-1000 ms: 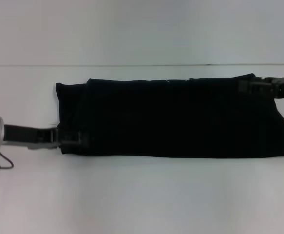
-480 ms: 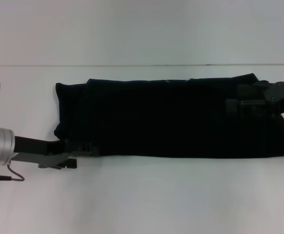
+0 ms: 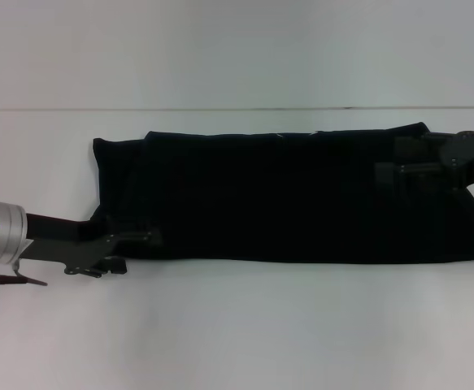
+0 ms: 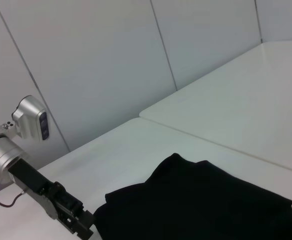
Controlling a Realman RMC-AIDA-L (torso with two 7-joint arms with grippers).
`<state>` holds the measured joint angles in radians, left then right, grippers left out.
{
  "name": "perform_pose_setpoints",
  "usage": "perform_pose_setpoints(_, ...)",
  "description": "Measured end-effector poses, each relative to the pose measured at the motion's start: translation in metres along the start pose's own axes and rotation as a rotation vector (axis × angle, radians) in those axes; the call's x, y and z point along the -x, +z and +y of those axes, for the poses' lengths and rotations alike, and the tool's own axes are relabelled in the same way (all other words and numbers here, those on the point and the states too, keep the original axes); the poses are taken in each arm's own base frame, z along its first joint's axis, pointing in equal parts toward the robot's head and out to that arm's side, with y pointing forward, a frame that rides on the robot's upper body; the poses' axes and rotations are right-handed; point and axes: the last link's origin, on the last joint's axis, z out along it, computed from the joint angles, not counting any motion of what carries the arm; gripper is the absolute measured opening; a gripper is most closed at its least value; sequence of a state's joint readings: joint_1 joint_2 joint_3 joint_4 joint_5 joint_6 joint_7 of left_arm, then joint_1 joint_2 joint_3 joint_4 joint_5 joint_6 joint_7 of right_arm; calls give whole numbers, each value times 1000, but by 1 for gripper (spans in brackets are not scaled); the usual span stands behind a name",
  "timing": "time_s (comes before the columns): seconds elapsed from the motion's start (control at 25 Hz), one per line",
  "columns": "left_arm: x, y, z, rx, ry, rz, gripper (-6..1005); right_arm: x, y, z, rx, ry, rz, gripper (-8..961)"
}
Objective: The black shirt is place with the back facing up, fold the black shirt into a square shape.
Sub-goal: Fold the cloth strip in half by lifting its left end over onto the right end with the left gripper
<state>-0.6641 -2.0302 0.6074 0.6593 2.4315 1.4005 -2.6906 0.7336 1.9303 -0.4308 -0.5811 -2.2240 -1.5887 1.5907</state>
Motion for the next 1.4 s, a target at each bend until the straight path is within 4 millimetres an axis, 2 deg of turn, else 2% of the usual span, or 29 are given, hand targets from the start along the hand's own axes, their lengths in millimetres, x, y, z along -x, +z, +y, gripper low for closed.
perform_pose_setpoints(0.56, 0, 5, -4, -13, -53, 6, 923, 7, -2, -2, -15, -9, -30, 927)
perform_pose_setpoints(1.0, -8, 5, -6, -37, -66, 56, 922, 10, -2, -2, -16, -15, -60, 926)
perform_pose_setpoints(1.4, -6, 8, -9, -36, -107, 46, 921, 12, -6, -3, -25, -17, -81, 925)
